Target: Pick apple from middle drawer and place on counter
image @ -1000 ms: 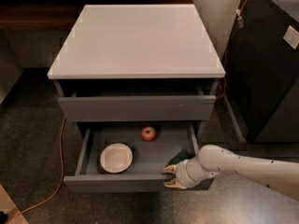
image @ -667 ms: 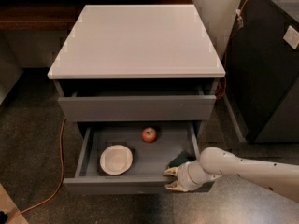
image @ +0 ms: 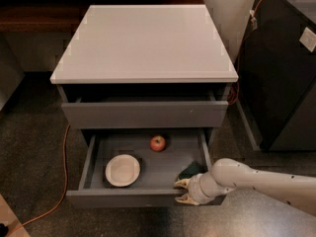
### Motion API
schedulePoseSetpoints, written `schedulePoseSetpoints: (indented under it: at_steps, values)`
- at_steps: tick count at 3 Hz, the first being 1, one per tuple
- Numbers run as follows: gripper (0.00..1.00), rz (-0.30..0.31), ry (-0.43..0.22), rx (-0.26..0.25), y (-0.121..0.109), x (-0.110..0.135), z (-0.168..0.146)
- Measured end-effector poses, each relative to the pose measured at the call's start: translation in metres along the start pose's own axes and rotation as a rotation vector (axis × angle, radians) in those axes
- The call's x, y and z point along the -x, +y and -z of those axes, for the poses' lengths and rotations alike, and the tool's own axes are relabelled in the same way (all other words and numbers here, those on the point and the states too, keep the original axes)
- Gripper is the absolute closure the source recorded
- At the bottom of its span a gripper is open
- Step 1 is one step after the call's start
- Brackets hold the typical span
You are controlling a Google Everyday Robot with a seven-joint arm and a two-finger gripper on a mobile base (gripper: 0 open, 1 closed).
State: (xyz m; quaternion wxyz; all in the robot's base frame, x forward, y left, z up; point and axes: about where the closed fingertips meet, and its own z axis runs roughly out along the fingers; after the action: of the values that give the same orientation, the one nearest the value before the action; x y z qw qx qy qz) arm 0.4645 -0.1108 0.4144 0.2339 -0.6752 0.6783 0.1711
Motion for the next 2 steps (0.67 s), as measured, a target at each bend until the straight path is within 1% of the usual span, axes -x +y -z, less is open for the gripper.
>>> schedulePoseSetpoints:
  at_steps: [2]
  values:
    - [1.00, 0.000, 0.000, 0.000, 0.0000, 0.0001, 0.0001]
